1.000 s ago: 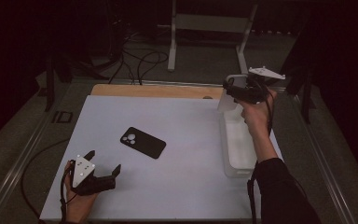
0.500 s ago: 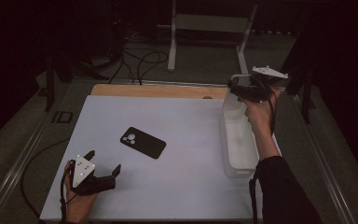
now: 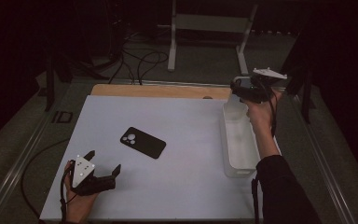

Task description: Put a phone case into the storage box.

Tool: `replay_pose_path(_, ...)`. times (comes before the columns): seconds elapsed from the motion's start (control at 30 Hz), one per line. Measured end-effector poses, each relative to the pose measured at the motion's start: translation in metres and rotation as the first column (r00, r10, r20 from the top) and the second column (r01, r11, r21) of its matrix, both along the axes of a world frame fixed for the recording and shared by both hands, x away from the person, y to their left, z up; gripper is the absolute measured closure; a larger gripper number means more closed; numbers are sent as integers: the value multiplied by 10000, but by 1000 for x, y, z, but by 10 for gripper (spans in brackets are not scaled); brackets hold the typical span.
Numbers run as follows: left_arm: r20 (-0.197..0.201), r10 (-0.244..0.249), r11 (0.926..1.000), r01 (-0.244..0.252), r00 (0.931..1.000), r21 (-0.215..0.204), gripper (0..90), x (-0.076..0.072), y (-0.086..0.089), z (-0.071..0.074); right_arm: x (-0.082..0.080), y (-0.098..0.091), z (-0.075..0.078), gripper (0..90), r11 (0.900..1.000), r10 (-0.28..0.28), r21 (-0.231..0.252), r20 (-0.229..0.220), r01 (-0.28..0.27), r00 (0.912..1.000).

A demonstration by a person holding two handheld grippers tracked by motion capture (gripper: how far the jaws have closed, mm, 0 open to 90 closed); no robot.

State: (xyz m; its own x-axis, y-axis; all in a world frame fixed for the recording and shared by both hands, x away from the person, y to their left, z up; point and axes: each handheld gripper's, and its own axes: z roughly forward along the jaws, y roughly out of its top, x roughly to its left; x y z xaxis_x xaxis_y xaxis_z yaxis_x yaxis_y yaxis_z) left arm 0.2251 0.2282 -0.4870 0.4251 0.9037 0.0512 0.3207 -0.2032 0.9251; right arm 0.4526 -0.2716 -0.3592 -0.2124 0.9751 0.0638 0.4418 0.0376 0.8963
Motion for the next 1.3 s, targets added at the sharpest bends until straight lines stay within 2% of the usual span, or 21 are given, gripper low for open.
replay_pose_path(0.07, 0, 16, 10000, -16, 10000, -2, 1, 0, 0, 0, 2, 1, -4, 168, 9998, -76, -158, -91, 74, 9999)
replay_pose_path(0.33, -14, 10, 10000, -10, 10000, 17, 1, 0, 0, 0, 6, -1, -18, 168, 9991, -395, -199, -508, 386, 9979)
replay_pose_path(1.3, 15, 33, 10000, -33, 10000, 4, 1, 0, 0, 0, 14, 2, -60, 167, 9967, -666, -546, -1387, 595, 9881)
